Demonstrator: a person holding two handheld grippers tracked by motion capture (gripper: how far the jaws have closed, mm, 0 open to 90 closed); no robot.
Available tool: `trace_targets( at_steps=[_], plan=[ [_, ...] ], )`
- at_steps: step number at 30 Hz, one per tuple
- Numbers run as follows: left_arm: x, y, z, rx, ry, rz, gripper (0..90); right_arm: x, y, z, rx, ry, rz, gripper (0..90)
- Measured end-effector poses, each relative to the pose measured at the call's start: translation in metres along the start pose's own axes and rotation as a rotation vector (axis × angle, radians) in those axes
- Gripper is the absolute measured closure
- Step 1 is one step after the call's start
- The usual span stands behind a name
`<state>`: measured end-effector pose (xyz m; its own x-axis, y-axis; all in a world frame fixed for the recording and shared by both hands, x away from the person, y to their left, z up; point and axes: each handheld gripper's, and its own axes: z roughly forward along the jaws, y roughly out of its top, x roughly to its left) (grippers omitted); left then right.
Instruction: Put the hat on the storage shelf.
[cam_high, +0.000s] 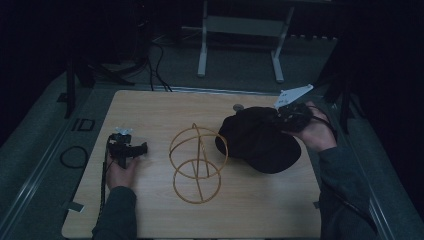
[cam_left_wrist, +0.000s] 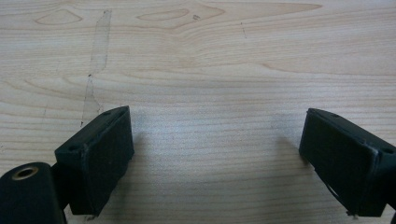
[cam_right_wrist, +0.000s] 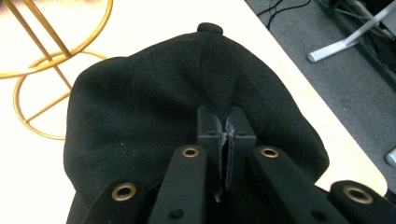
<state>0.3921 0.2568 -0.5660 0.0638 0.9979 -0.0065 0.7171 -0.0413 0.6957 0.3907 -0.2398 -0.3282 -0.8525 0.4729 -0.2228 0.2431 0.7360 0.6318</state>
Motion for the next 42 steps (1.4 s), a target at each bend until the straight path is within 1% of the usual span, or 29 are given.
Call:
trace_targets(
  at_steps=[7, 15, 22, 29, 36, 42],
  plan=[
    [0.0, 0.0, 0.0, 0.0, 0.0, 0.0, 9.6, -0.002, 0.003, -0.009, -0.011, -0.024, 0.0, 87.4],
    [0.0, 0.0, 0.0, -0.001, 0.0, 0.0, 9.6, -0.006, 0.004, -0.017, -0.054, -0.046, 0.02, 87.3],
    [0.0, 0.0, 0.0, -0.001, 0.0, 0.0, 9.7, -0.009, 0.009, -0.025, -0.049, -0.051, 0.012, 87.3],
    [0.0, 0.0, 0.0, -0.001, 0.0, 0.0, 9.8, -0.009, 0.015, -0.032, -0.073, -0.063, 0.008, 87.3],
    [0.0, 0.0, 0.0, -0.002, 0.0, -0.001, 9.9, -0.009, 0.021, -0.036, -0.084, -0.052, 0.001, 87.3],
    [0.0, 0.0, 0.0, -0.002, 0.001, -0.001, 9.8, -0.006, 0.028, -0.039, -0.085, -0.057, -0.027, 87.4]
  ],
)
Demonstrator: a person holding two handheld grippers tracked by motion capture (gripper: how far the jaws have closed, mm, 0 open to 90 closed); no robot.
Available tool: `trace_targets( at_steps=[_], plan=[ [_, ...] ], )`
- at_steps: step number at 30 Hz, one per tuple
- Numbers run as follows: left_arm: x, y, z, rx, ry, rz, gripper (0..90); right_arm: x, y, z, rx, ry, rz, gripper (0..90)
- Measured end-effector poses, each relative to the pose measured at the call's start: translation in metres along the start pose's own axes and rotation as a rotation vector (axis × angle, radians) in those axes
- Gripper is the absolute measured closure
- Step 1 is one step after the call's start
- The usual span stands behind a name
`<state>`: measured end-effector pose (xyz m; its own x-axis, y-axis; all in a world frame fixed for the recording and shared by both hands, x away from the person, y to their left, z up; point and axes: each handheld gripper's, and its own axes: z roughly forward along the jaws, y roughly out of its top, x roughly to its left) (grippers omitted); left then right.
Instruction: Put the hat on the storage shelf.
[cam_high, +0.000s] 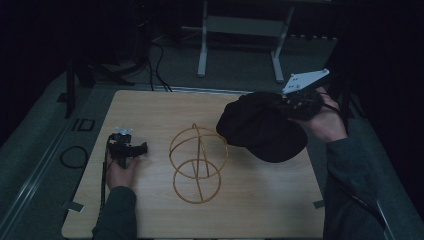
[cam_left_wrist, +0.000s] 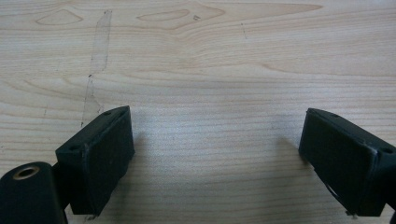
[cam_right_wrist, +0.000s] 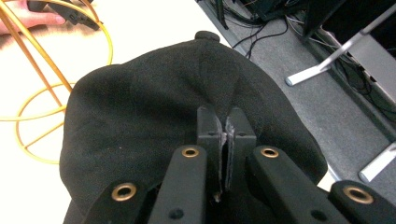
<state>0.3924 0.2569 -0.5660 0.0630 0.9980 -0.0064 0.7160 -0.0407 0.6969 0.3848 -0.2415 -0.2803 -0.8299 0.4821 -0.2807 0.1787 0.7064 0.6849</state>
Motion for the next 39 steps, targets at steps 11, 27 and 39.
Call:
trace_targets(
  at_steps=[11, 27, 39],
  plan=[
    [0.0, 0.0, 0.0, -0.001, 0.0, -0.001, 9.9, 0.0, 0.009, -0.009, -0.017, -0.01, -0.015, 87.3],
    [0.0, 0.0, 0.0, -0.003, 0.0, -0.003, 9.9, 0.001, 0.02, -0.019, -0.056, -0.009, -0.033, 87.4],
    [0.0, 0.0, 0.0, -0.003, 0.0, -0.003, 9.9, 0.003, 0.032, -0.025, -0.076, -0.018, -0.045, 87.4]
  ],
)
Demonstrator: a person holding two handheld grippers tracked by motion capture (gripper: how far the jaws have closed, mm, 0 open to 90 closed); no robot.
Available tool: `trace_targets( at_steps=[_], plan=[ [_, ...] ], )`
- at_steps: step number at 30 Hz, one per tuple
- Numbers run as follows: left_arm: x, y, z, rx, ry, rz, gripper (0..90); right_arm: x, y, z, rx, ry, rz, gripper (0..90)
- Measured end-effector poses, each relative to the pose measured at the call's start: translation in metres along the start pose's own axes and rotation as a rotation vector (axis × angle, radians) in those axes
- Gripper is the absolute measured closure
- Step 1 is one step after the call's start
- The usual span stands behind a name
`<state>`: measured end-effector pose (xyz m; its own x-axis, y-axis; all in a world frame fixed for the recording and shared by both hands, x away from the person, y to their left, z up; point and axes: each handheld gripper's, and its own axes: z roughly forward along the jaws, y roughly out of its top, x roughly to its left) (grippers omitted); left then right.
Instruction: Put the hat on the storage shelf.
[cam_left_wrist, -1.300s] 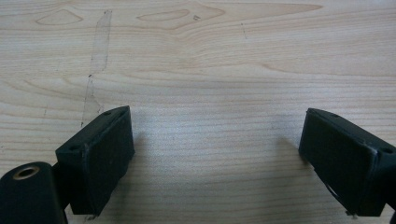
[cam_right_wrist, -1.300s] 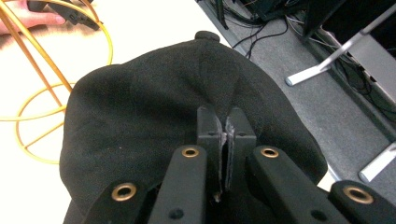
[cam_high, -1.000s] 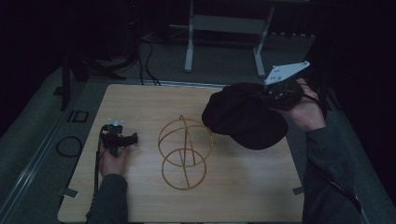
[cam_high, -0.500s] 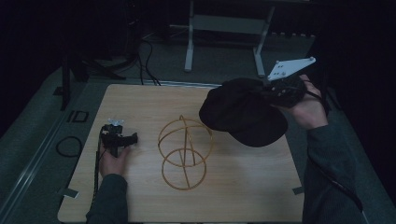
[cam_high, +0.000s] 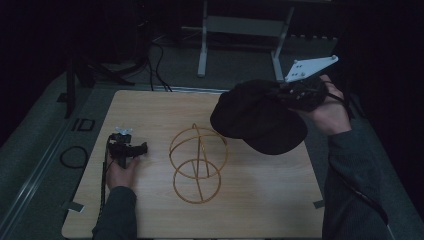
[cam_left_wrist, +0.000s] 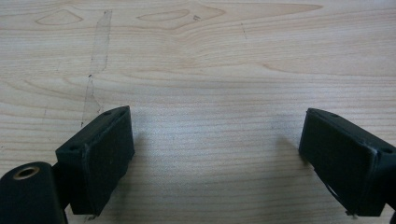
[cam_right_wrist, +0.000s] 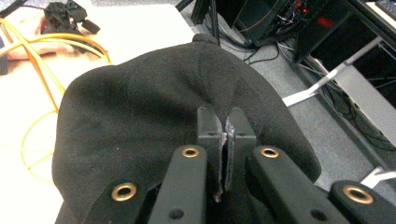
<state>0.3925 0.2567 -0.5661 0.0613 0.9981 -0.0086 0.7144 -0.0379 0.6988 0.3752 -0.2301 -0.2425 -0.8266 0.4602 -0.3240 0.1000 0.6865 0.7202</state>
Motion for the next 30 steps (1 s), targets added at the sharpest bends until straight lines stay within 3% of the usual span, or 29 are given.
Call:
trace_targets(
  at_steps=[18, 30],
  plan=[
    [0.0, 0.0, 0.0, -0.001, 0.0, -0.001, 9.9, 0.001, 0.012, -0.001, -0.017, -0.003, -0.014, 87.4],
    [0.0, 0.0, 0.0, 0.0, 0.0, 0.0, 9.9, 0.005, 0.016, 0.003, -0.078, 0.004, 0.004, 87.4]
  ],
)
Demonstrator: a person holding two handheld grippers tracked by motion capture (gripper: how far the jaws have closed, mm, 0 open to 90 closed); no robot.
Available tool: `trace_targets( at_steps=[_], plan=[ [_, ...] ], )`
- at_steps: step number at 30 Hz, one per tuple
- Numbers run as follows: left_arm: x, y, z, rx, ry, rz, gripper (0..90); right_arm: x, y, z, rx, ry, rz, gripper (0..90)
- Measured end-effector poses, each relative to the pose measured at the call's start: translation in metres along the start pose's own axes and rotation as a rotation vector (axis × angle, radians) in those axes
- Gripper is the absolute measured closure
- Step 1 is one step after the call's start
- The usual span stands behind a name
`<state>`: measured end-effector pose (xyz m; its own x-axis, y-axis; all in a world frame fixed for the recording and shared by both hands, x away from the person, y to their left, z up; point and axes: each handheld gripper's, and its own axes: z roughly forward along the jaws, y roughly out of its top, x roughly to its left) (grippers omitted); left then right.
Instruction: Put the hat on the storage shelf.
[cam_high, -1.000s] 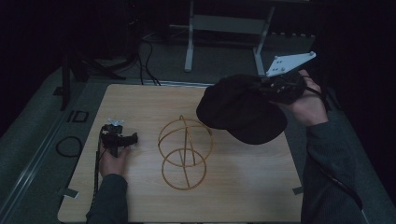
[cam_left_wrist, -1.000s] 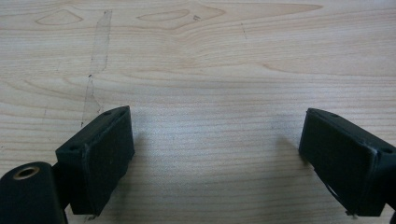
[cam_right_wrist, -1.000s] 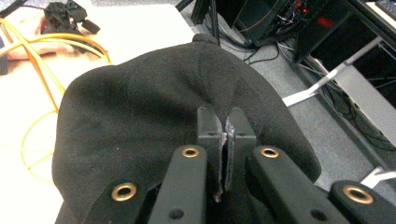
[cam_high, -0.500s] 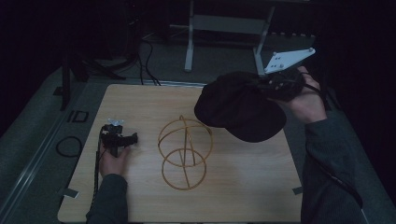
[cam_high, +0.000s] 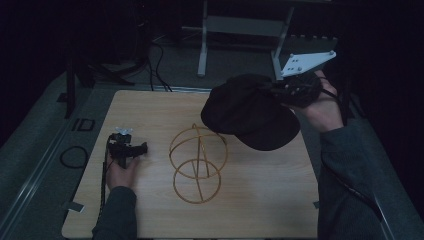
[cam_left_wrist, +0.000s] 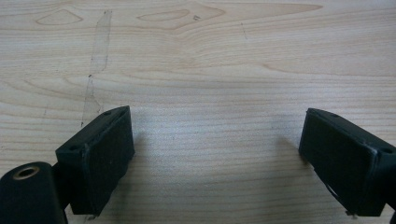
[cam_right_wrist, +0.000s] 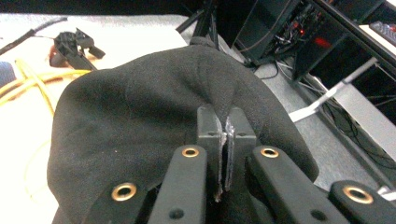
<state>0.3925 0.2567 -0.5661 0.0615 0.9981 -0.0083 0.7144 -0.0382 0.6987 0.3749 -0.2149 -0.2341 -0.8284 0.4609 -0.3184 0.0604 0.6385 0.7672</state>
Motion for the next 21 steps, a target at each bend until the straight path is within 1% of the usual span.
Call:
trace_targets(
  at_steps=[12, 14, 19, 21],
  plan=[
    [-0.0001, 0.0, 0.0001, -0.001, 0.0, -0.001, 9.9, 0.0057, 0.0012, 0.0075, -0.051, 0.007, 0.013, 87.4],
    [-0.0001, 0.0, 0.0001, -0.001, 0.0, -0.002, 9.9, 0.0059, 0.0023, 0.0076, -0.059, 0.023, 0.015, 87.4],
    [-0.0001, 0.0, 0.0001, -0.001, 0.0, -0.001, 9.9, 0.0084, 0.0057, 0.0077, -0.078, 0.031, 0.017, 87.4],
    [-0.0001, 0.0, 0.0001, -0.001, 0.0, -0.001, 9.9, 0.0093, 0.0076, 0.0076, -0.086, 0.03, 0.011, 87.4]
  ],
)
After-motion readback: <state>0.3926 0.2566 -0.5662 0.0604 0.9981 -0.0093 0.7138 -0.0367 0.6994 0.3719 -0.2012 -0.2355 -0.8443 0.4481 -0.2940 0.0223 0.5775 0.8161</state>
